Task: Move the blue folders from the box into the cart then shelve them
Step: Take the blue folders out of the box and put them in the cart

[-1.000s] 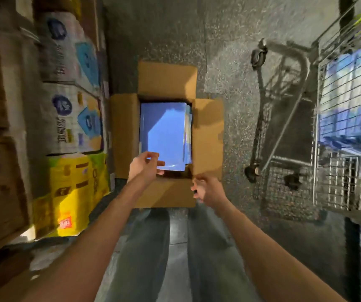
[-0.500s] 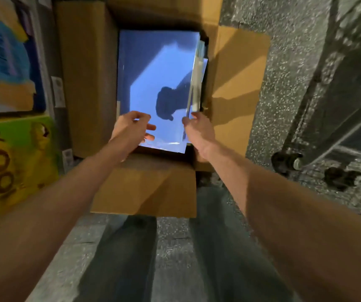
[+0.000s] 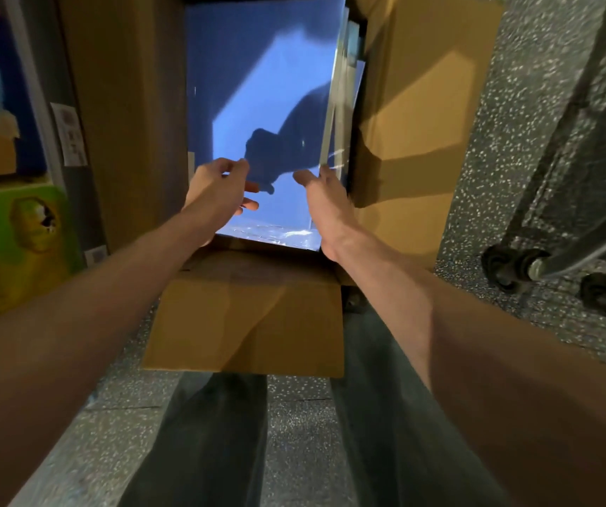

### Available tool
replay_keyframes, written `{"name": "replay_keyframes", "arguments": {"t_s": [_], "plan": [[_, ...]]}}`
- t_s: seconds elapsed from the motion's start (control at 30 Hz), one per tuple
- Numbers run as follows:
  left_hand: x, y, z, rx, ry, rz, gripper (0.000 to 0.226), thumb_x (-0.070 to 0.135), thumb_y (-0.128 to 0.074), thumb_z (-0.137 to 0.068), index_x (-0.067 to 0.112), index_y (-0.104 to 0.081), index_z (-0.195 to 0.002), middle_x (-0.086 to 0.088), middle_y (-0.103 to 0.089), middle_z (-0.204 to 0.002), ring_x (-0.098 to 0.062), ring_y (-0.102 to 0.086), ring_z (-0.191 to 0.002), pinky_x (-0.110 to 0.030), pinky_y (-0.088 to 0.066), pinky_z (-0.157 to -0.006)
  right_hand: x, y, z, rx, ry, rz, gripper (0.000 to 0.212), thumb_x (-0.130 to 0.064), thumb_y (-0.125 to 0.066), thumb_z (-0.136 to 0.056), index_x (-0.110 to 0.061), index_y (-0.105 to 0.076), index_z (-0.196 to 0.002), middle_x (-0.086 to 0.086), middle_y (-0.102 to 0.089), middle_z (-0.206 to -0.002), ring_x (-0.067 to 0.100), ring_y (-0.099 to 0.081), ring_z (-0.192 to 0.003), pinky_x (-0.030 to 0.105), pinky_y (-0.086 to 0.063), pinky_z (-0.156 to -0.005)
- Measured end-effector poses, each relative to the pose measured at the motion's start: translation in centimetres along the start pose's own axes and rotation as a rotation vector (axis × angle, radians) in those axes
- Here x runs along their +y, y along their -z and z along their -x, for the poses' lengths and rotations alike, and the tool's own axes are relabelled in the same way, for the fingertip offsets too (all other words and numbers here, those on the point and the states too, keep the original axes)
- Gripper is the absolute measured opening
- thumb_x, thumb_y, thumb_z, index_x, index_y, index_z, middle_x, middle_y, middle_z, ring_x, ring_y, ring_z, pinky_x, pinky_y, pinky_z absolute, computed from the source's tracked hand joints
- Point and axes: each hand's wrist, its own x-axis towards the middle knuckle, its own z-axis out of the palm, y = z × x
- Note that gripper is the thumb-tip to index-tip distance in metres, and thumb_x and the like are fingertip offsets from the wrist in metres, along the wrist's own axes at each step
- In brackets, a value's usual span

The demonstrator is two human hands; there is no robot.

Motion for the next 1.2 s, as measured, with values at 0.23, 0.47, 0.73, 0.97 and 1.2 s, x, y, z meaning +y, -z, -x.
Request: {"name": "replay_keyframes", "arguments": {"t_s": [0.23,0.47,0.73,0.97,1.2], "plan": [[0.6,0.9,0.7,0.086,-0.089,0.018,0.041,0.055,-0.049,-0.098,0.023,-0.063,-0.121,0.006,-0.074,-0.105,-0.014,-0.074,-0.087,-0.036,-0.059,-0.087,-1.1,-0.5,2.1,-0.06,-0.003,-0.267,0.044,-0.045,-0.031,-0.107,-0.017,-0.06,-0.125,0.001,-0.066,-0.119,0.016,-0.059,-0.107,0.035,-0.04,-0.103],[3.0,2.4,1.4,0.087,-0.246,-0.038,0.074,0.068,-0.062,-0.084,0.032,-0.043,-0.146,0.009,-0.057,-0.135,-0.011,-0.057,-0.119,-0.028,-0.052,-0.092,-1.5,-2.2,2.3,-0.229,0.042,-0.29,0.08,-0.053,-0.001,-0.105,-0.017,-0.071,-0.121,0.002,-0.071,-0.122,0.015,-0.063,-0.115,0.037,-0.035,-0.111],[3.0,2.4,0.4,0.018,-0.335,-0.259,0.073,0.06,-0.054,-0.092,0.027,-0.032,-0.154,0.001,-0.058,-0.137,-0.025,-0.06,-0.119,-0.05,-0.053,-0.098,-1.8,-0.5,0.6,0.11,-0.016,0.046,0.045,-0.035,-0.031,-0.108,-0.014,-0.044,-0.146,0.004,-0.042,-0.152,0.024,-0.041,-0.136,0.032,-0.032,-0.101],[1.7,3.6,-0.3,-0.064,-0.343,-0.207,0.074,0.065,-0.049,-0.093,0.033,-0.029,-0.157,0.013,-0.056,-0.141,-0.013,-0.057,-0.12,-0.047,-0.052,-0.102,-1.4,-0.6,-0.1,0.126,-0.038,-0.095,0.048,-0.037,-0.037,-0.106,-0.011,-0.041,-0.146,0.008,-0.041,-0.153,0.026,-0.04,-0.138,0.036,-0.032,-0.105],[2.1,4.5,0.0,-0.112,-0.322,-0.142,0.063,0.053,-0.048,-0.1,0.028,-0.032,-0.156,0.01,-0.053,-0.145,-0.012,-0.054,-0.126,-0.043,-0.047,-0.109,-2.2,0.6,-0.8,0.148,-0.03,-0.254,0.054,-0.046,-0.024,-0.107,-0.011,-0.056,-0.134,0.007,-0.06,-0.133,0.021,-0.055,-0.111,0.03,-0.033,-0.093]]}}
